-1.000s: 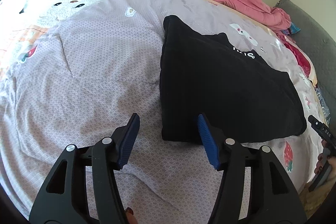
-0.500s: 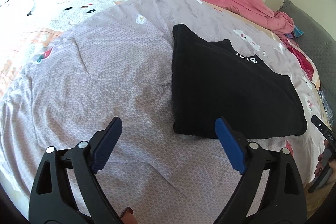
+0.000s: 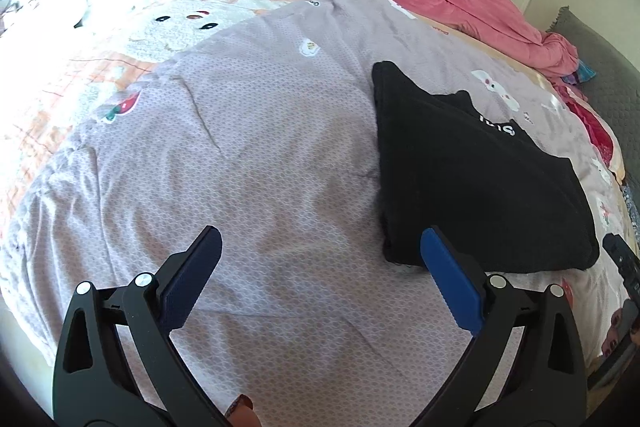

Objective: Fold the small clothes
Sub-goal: 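Open both tools and pull them back from the folded black shirt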

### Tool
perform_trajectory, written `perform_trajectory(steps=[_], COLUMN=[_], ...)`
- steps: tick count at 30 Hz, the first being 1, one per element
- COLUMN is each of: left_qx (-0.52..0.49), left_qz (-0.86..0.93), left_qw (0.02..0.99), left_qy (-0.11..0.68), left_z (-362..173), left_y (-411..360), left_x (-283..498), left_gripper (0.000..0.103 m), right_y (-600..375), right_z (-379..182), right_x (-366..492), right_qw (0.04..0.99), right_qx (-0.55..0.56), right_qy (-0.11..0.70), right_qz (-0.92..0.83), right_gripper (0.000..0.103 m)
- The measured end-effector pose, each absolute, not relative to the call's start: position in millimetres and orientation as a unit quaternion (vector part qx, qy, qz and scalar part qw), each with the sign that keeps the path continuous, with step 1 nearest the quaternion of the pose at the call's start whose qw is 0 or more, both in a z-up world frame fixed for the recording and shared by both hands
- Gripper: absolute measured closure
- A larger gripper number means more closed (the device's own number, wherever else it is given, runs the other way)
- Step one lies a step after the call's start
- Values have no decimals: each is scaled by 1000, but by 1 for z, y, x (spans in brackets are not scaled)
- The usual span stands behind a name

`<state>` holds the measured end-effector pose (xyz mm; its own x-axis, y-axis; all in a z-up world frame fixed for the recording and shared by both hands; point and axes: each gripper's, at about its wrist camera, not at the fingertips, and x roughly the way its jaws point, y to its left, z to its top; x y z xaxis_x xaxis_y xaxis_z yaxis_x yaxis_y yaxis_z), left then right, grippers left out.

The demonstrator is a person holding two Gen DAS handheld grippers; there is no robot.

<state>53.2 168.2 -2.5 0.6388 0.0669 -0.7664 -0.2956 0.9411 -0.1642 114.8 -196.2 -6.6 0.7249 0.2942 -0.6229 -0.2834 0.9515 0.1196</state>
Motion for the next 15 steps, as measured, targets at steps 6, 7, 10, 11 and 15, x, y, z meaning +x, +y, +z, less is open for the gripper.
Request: perform_trajectory(steps=[6, 7, 10, 11, 15], left_qx=[-139, -139, -132, -128, -131], left_qz=[119, 120, 130, 135, 141], left_qw=[893, 893, 893, 893, 892], left_qy=[411, 410, 409, 409, 410], left_z=[-3, -3, -3, -3, -4], left_y=[182, 183, 189, 191, 200], left_x=[51, 50, 50, 50, 50], left_gripper=[10, 10, 10, 10, 10], right_y=[-157, -149, -127, -121, -96], right_z=[-12, -13, -14, -15, -18], right_x=[108, 106, 102, 101, 95], right_qw=[917, 914, 909, 907, 901], right_qx=[3, -2, -19, -24, -42], right_qy=[348, 349, 351, 352, 354], right_qz=[197, 206, 223, 228, 247], right_gripper=[5, 5, 5, 5, 5])
